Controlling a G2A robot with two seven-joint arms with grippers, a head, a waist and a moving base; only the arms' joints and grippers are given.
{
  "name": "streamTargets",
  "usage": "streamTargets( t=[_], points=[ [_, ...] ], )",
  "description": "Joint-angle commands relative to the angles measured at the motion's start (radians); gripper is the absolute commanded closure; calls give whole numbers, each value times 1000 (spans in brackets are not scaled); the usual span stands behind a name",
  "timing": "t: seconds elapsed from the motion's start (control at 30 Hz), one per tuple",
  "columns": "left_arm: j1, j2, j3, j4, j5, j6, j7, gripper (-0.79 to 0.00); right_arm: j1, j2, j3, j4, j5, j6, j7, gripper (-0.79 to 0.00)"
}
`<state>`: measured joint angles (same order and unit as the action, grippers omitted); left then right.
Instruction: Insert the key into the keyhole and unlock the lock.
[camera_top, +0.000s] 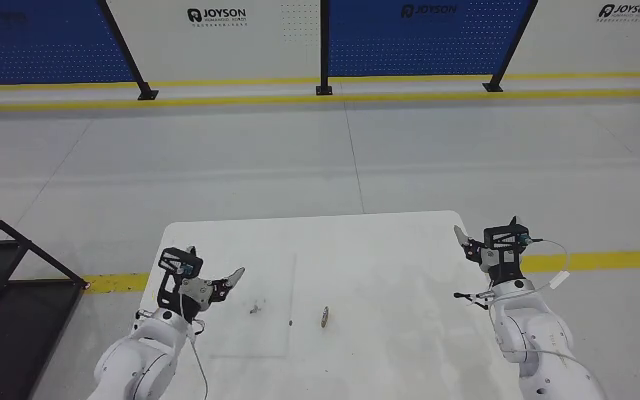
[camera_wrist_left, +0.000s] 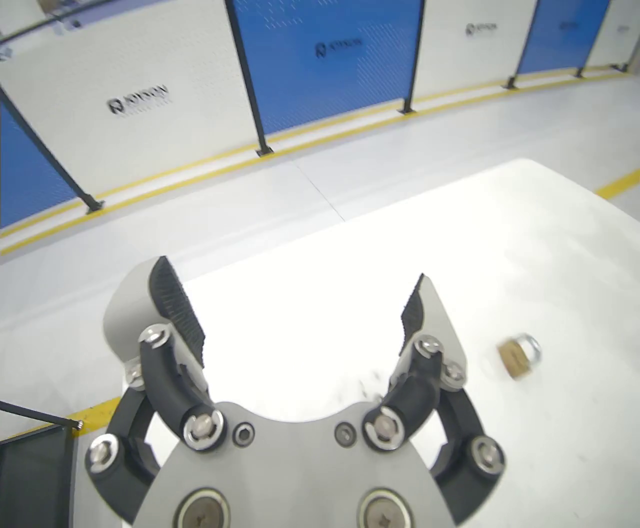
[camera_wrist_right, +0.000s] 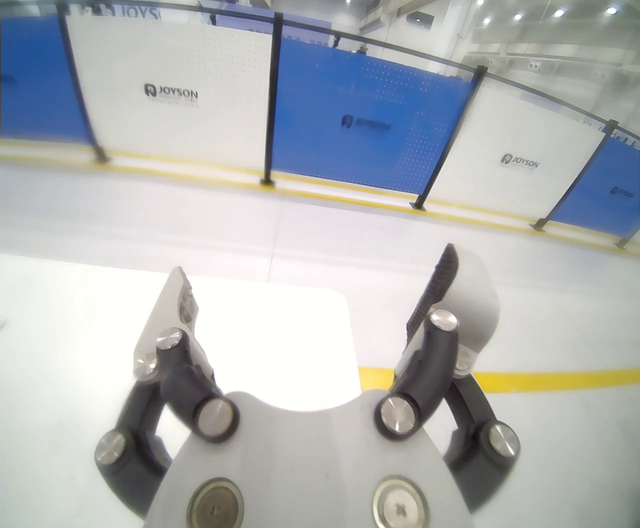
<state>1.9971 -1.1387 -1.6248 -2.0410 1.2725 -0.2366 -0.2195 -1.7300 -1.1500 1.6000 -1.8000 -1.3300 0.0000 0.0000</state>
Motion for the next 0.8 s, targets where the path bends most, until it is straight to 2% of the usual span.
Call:
streamTargets(
  t=[0.0, 0.1, 0.2, 0.23, 0.37, 0.4, 0.5, 0.57, 0.77],
  points=[
    [44, 3, 18, -30, -19, -64, -94, -785, 0, 0, 0, 0, 0, 0, 0, -785],
    [60, 2, 56, -49, -54, -74, -210, -785, 0, 0, 0, 0, 0, 0, 0, -785],
    [39, 0, 107, -54, -70, -49, -337, -785, 0, 0, 0, 0, 0, 0, 0, -785],
    [26, 1, 124, -51, -45, -48, -382, -785, 0, 0, 0, 0, 0, 0, 0, -785],
    [-31, -4, 212, -15, 89, 36, -451, -776, 0, 0, 0, 0, 0, 0, 0, -785],
    [-49, -6, 229, 3, 108, 56, -472, -634, 0, 0, 0, 0, 0, 0, 0, -785],
    [-96, -13, 283, 51, 145, 107, -497, -520, 0, 0, 0, 0, 0, 0, 0, -785],
    [-124, -17, 307, 86, 172, 141, -506, -403, 0, 0, 0, 0, 0, 0, 0, -785],
    [-174, -25, 369, 164, 273, 207, -489, -351, 0, 0, 0, 0, 0, 0, 0, -785]
  ],
)
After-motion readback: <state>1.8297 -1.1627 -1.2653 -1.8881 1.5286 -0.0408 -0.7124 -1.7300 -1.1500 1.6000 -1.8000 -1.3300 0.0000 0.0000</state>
